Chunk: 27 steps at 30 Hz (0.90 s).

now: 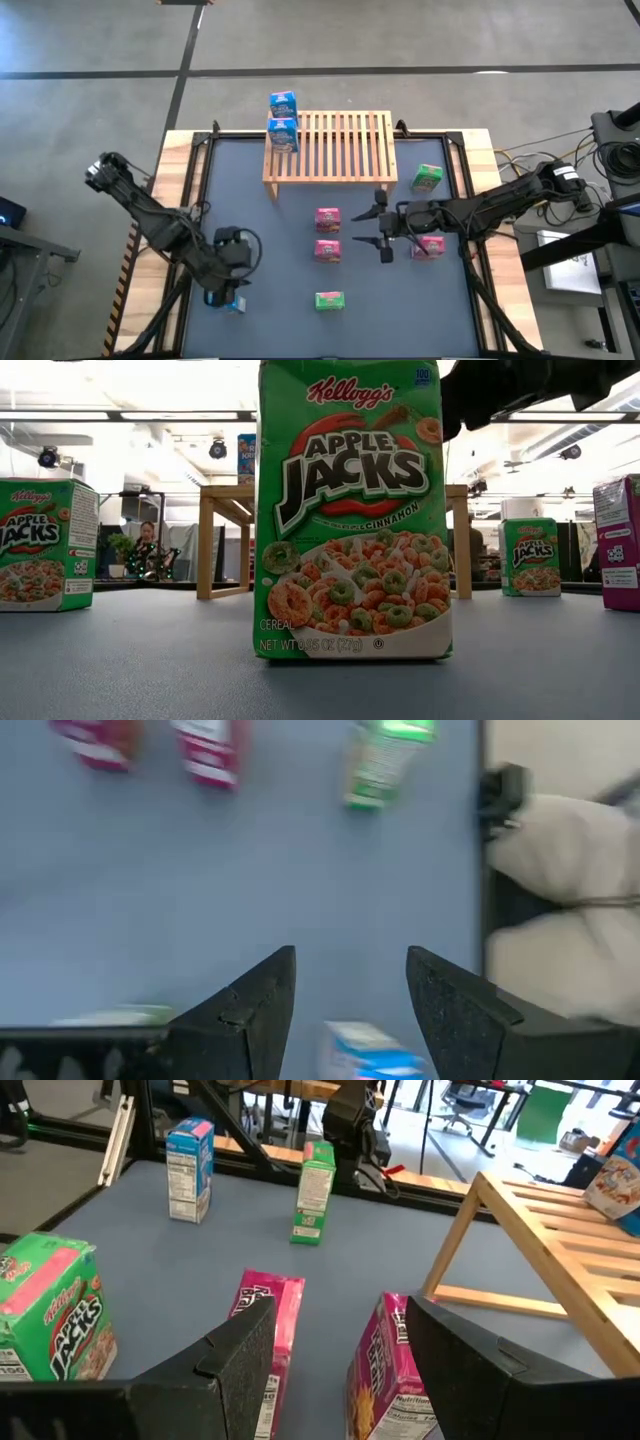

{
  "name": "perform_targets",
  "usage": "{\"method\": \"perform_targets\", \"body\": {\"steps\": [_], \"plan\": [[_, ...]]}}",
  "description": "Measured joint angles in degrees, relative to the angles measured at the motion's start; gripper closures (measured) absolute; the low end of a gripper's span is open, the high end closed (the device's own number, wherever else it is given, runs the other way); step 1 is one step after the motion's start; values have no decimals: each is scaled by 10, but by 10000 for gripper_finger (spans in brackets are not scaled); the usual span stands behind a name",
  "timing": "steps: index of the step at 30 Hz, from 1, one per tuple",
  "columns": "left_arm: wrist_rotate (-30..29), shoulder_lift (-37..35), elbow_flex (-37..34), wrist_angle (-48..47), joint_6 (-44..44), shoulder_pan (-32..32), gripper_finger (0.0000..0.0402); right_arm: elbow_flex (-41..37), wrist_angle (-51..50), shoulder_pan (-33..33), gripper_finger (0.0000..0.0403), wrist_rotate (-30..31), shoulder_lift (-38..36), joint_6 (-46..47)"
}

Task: Stack cereal on shelf
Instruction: Put the blue cereal box on the shelf aligned with the other blue cereal boxes

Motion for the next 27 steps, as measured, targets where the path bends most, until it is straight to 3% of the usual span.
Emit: {"method": "perform_targets", "body": {"steps": [5,9,14,20,27], "plan": [[64,40,11,-3,-67,-22,226,0,1,0,188,0,0,-4],[104,77,16,-62,-103,-55,226,0,0,0,188,0,0,-6],[101,112,31,-127,-119,-84,226,-3,0,0,188,0,0,-13],[105,137,41,-128,-126,-109,221,-5,0,0,188,0,0,-14],[111,141,39,-121,-165,-120,159,-5,0,0,188,0,0,-13]]}}
